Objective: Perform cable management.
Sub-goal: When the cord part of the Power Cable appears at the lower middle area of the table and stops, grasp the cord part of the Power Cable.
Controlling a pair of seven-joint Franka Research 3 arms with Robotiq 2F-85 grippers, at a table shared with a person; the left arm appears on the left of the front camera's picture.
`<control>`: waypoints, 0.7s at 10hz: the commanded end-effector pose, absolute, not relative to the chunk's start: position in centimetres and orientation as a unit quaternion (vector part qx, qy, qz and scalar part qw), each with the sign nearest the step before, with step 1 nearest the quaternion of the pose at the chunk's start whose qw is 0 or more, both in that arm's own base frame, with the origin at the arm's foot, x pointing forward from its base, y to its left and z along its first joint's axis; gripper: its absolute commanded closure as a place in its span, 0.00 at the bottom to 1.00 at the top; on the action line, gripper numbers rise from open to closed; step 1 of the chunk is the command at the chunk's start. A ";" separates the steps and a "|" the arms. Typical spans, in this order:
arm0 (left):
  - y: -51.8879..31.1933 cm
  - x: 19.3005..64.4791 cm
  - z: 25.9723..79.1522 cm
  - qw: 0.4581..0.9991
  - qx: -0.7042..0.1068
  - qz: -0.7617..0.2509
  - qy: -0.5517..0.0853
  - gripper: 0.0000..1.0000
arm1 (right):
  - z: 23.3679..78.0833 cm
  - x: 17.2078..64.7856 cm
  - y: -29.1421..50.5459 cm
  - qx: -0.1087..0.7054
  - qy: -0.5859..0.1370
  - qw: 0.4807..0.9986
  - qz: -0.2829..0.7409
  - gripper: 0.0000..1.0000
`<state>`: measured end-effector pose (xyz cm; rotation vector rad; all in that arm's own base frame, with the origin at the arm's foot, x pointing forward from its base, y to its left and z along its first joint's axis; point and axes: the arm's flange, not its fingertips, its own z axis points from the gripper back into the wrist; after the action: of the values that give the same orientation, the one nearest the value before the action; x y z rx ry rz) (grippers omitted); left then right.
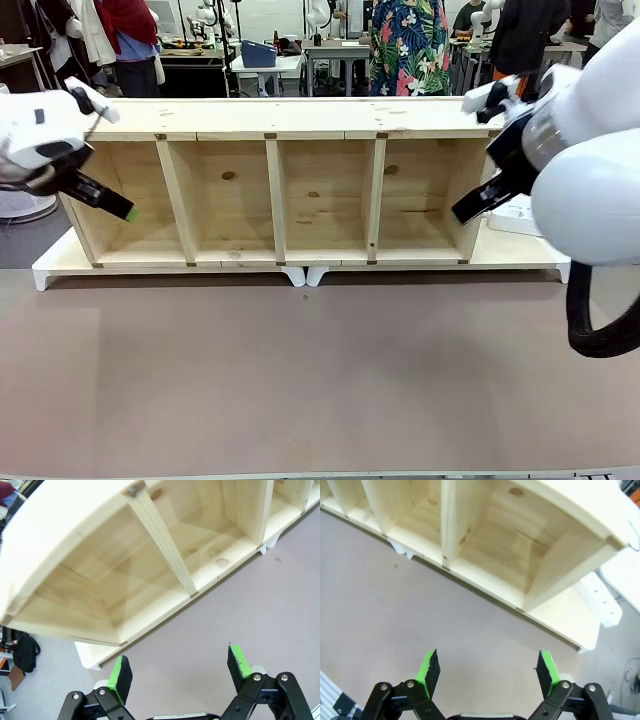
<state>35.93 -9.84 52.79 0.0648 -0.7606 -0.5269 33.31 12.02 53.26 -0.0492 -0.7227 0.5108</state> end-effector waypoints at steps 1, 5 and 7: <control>-6.4 26.4 47.7 0.884 0.050 -0.246 -0.394 0.00 | 47.8 24.2 8.1 -0.038 -0.373 0.901 0.220 0.00; -3.4 21.5 48.5 0.888 0.072 -0.200 -0.408 0.00 | 48.1 20.3 5.6 -0.041 -0.380 0.905 0.189 0.00; -2.0 20.3 48.3 0.891 0.069 -0.175 -0.414 0.00 | 48.1 19.3 5.1 -0.037 -0.381 0.906 0.179 0.00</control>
<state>28.89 -4.26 60.70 0.1229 -0.8416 -0.4061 25.96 7.68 59.96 -0.0690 -0.7775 0.4012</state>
